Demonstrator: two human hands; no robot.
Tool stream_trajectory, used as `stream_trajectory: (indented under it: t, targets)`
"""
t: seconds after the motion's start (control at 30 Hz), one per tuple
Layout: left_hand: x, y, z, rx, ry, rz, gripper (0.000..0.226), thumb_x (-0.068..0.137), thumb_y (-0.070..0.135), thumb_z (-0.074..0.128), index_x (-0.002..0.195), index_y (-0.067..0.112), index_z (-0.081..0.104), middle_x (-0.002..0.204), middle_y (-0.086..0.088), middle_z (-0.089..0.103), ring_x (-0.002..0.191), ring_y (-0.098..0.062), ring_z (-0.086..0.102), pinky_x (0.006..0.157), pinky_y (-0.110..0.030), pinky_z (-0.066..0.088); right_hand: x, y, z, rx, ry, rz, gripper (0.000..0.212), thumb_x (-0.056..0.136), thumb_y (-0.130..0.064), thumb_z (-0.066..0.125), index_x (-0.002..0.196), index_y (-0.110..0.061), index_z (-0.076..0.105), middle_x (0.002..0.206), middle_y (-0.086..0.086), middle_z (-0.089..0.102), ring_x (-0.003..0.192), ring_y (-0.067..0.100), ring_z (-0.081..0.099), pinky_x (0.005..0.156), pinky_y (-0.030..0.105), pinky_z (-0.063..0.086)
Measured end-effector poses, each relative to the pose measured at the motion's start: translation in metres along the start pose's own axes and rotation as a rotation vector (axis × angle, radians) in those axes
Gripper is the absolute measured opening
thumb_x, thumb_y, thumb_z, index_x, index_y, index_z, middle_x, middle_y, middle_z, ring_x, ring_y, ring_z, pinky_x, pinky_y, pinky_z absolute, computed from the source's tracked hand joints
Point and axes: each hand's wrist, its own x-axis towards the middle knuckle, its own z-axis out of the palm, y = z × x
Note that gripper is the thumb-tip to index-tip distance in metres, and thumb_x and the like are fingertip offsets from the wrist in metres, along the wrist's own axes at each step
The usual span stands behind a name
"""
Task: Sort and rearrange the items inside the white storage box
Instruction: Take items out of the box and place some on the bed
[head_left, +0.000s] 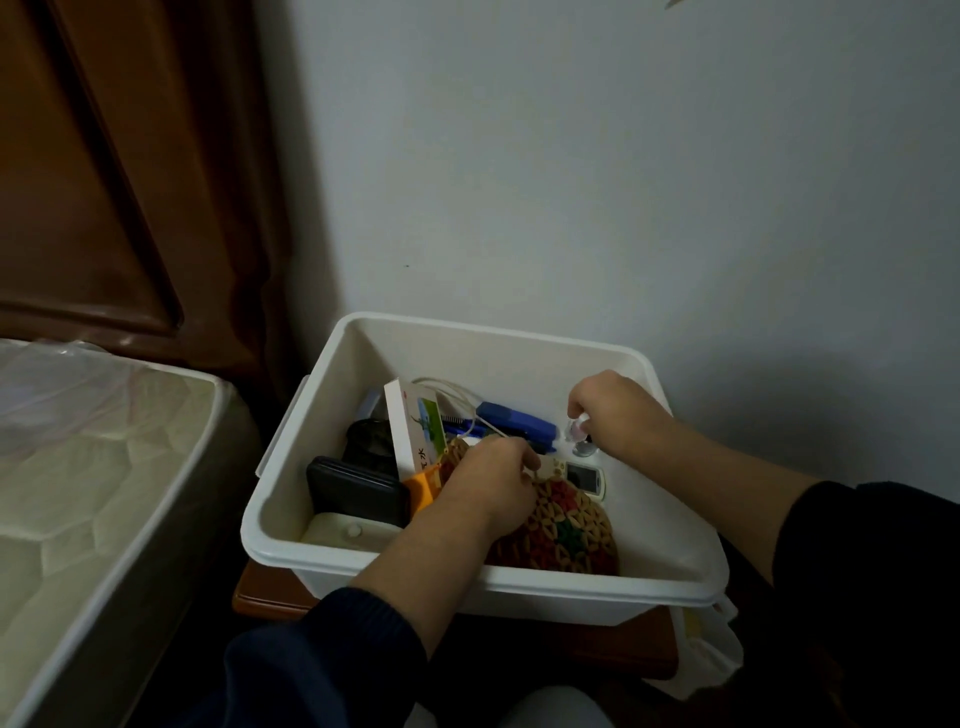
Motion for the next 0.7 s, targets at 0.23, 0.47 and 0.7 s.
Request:
stream_trajectory:
  t: [0.23, 0.47, 0.7]
  targets:
    - [0.003, -0.003, 0.001, -0.016, -0.012, -0.006, 0.043, 0.103, 0.008, 0.057, 0.144, 0.021, 0.059, 0.151, -0.005, 0.053, 0.140, -0.023, 0.050, 0.118, -0.042, 0.044, 0.022, -0.002, 0.018, -0.083, -0.030, 0.089, 0.013, 0.090, -0.014, 0.073, 0.102, -0.012, 0.072, 0.089, 0.005, 0.064, 0.075, 0.020, 0.062, 0.072, 0.034, 0.053]
    - [0.003, -0.001, 0.001, -0.025, -0.007, -0.016, 0.044, 0.102, 0.006, 0.058, 0.144, 0.020, 0.059, 0.152, -0.006, 0.051, 0.141, -0.025, 0.048, 0.118, -0.042, 0.043, 0.035, -0.007, 0.029, -0.263, -0.059, 0.166, 0.030, 0.080, -0.028, 0.087, 0.105, -0.018, 0.073, 0.081, 0.000, 0.058, 0.070, 0.019, 0.056, 0.073, 0.034, 0.056]
    - [0.000, 0.000, -0.001, -0.035, 0.002, -0.017, 0.045, 0.101, 0.004, 0.057, 0.143, 0.020, 0.060, 0.152, -0.007, 0.049, 0.139, -0.025, 0.049, 0.117, -0.041, 0.045, 0.034, -0.009, 0.034, -0.265, -0.093, 0.158, 0.026, 0.086, -0.028, 0.080, 0.109, -0.017, 0.073, 0.080, 0.001, 0.052, 0.066, 0.018, 0.052, 0.069, 0.035, 0.054]
